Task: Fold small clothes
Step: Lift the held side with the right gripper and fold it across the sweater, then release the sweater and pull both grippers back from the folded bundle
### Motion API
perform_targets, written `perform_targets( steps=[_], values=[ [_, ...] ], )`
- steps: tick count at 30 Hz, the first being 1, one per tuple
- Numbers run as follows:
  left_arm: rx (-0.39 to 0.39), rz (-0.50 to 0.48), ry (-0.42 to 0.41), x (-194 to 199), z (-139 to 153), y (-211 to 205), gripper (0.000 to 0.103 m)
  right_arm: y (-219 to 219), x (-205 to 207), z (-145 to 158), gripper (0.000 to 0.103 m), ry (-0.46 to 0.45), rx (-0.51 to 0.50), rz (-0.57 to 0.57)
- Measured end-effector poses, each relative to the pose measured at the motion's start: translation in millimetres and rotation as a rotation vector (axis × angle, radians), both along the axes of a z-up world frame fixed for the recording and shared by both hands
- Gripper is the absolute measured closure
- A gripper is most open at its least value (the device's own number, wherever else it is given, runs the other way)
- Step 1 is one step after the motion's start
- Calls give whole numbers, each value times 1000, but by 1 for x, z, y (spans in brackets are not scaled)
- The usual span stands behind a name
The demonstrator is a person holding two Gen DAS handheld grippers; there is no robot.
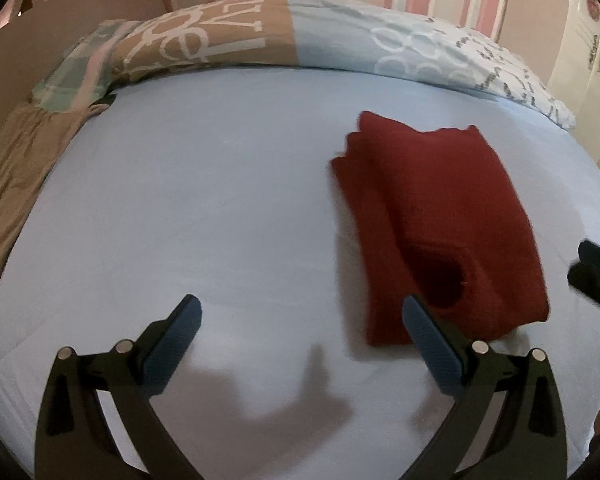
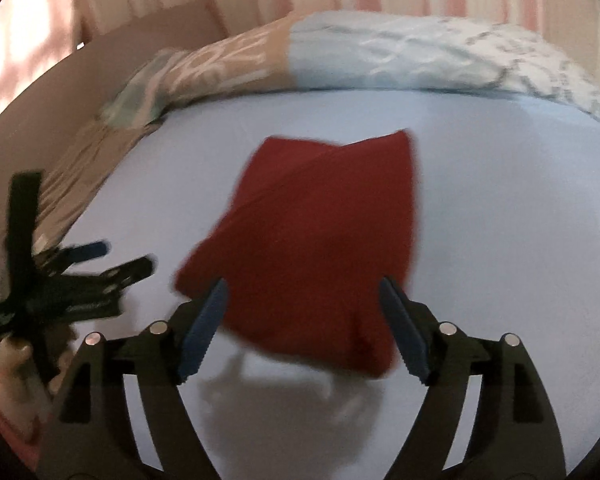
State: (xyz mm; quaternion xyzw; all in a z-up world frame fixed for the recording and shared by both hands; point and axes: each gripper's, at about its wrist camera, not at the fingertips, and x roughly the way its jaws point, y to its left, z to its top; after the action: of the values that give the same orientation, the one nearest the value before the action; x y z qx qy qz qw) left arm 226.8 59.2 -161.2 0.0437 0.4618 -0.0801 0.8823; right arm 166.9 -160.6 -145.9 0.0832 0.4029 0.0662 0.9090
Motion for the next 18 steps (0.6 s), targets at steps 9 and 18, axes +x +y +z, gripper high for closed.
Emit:
perform_targets(
  steps=[9, 18],
  values=[
    [-31, -68, 4, -2, -2, -44, 4, -47, -9, -13, 24, 11, 65, -109],
    [-47, -179, -26, -15, 4, -75, 4, -57, -13, -15, 24, 12, 81, -130]
  ],
)
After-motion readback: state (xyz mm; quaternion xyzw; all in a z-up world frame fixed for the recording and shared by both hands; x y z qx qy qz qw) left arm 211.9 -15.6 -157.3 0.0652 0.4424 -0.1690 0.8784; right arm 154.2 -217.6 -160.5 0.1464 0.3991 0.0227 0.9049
